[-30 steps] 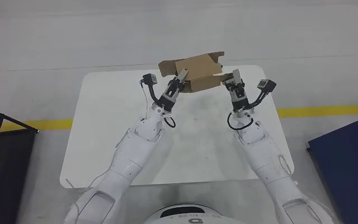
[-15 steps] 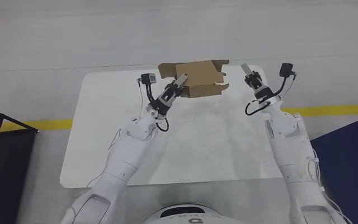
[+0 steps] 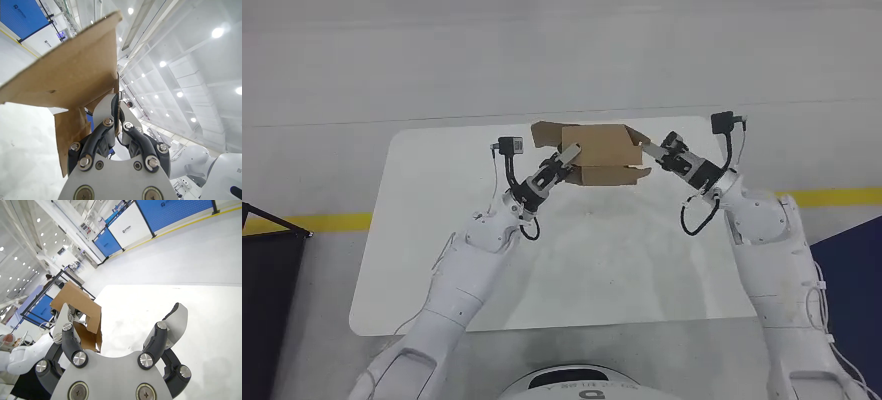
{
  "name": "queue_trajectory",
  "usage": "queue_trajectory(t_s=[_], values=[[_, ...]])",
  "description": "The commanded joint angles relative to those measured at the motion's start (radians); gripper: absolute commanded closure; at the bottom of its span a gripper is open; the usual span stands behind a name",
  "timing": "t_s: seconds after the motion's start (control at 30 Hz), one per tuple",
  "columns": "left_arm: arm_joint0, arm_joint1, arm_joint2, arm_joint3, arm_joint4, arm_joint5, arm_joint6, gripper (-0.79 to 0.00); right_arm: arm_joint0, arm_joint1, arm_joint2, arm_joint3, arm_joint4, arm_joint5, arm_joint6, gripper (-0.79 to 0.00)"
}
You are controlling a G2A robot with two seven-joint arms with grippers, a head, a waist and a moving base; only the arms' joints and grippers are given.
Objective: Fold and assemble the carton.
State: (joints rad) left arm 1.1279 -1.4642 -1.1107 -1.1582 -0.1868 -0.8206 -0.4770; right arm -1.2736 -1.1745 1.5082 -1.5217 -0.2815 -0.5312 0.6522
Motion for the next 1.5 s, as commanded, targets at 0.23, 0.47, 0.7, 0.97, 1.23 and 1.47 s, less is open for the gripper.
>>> queue_trajectory(t_s=[0.23,0.47,0.7,0.97,1.23,1.47], values=[[-0.010,0.002,0.012,0.013,-0.021,-0.010,-0.023,0.000,0.007,0.011,-0.016,-0.007,-0.006,-0.012,0.059,-0.785],[-0.033,0.008,-0.027,0.038,0.093,-0.039,0.066,0.000,-0.025,0.023,0.056,0.001,0.012,0.002,-0.018,-0.785],[-0.033,0.008,-0.027,0.038,0.093,-0.039,0.066,0.000,-0.041,0.025,0.077,-0.008,0.021,0.013,-0.041,-0.785],[0.014,-0.004,-0.011,0.011,-0.146,0.146,0.106,0.000,-0.052,0.023,0.079,-0.010,0.054,0.015,-0.084,-0.785],[0.083,-0.021,-0.048,-0.091,-0.816,0.631,0.021,0.000,-0.081,0.027,0.119,-0.007,0.143,-0.032,-0.145,-0.785],[0.092,-0.031,-0.045,-0.155,-1.017,0.852,0.100,0.000,-0.095,0.031,0.145,-0.021,0.216,-0.050,-0.170,-0.785]])
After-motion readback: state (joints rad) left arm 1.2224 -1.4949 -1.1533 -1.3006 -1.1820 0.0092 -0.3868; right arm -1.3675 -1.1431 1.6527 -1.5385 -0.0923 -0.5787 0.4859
